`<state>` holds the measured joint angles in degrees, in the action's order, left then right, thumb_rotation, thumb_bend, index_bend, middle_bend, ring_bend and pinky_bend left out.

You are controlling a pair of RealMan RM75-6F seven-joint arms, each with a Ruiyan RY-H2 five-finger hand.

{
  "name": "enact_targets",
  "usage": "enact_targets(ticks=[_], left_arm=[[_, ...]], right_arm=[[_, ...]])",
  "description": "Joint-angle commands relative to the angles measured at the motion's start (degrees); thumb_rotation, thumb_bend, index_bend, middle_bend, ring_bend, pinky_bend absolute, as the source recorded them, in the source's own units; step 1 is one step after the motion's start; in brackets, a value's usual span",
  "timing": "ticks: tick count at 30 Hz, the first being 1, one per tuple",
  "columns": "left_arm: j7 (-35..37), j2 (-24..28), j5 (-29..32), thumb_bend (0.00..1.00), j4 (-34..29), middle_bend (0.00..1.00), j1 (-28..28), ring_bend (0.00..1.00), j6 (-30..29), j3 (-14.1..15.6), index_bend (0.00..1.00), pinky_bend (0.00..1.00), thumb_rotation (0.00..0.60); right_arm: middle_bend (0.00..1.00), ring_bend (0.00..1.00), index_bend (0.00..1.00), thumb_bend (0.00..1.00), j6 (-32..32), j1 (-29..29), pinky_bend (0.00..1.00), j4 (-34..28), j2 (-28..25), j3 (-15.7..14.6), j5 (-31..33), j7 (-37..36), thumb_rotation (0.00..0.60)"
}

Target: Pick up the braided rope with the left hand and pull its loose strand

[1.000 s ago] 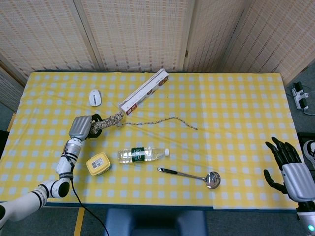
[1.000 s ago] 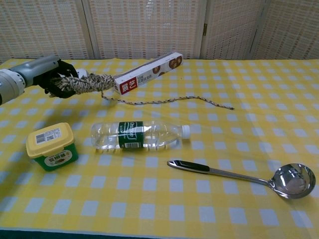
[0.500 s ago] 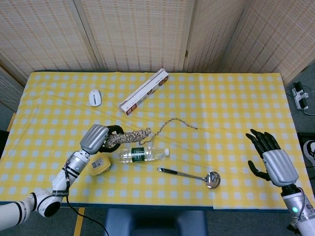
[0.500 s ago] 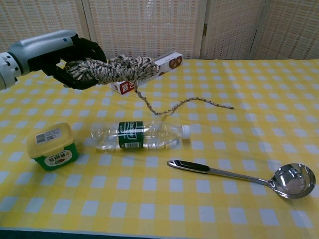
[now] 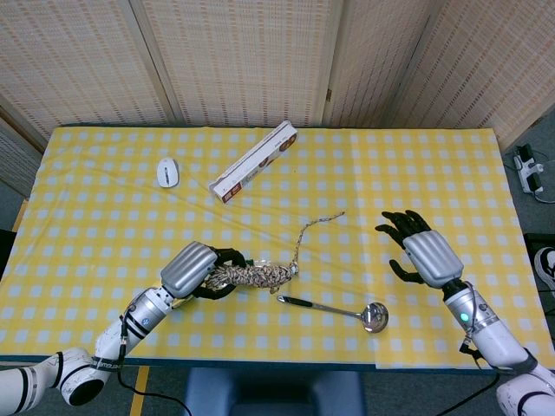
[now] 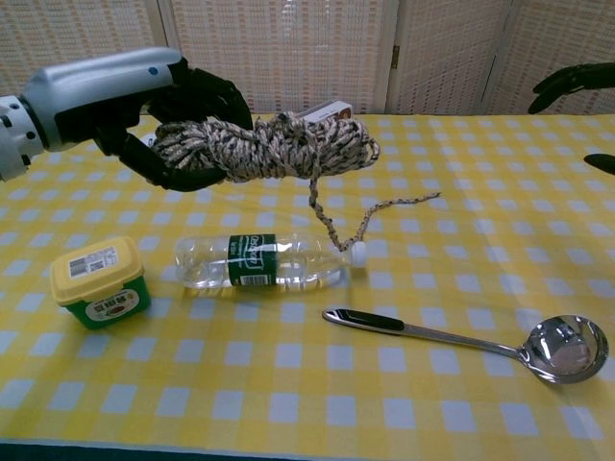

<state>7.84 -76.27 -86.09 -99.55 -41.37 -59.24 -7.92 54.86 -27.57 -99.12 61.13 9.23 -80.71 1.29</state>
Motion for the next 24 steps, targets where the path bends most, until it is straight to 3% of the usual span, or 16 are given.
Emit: enact_targets(ticks=[1,12,24], left_arm=[[-1.0,-0.7,1.3,0.73,-0.1,0.70,0.2,0.67,0.0,0.0,0.73,0.71,0.600],[-4.8,-2.1,6.9,0.73,-0.2,0.70,1.1,0.67,-1.0,-1.4,0.73,0.71,0.600],[-5.6,-2.2,9.4,0.73,-0.7,0.70,1.6,0.67,-1.3,-2.1,0.73,0.71,0.600]], right_arm=[[0.10,0.08,0.24,0.48,-5.1,-4.8,0.00,4.5,4.6,1.7,4.3,4.0,0.600],[0.11,0.08,0.27,0.48,-14.5,-16.0,0.00,16.3,16.5,3.4,14.6,12.9,0.600],[0.13,0.09,0.32,0.48,-18.1,-24.7,0.00,28.7,27.7,3.2,22.4,19.9,0.600]])
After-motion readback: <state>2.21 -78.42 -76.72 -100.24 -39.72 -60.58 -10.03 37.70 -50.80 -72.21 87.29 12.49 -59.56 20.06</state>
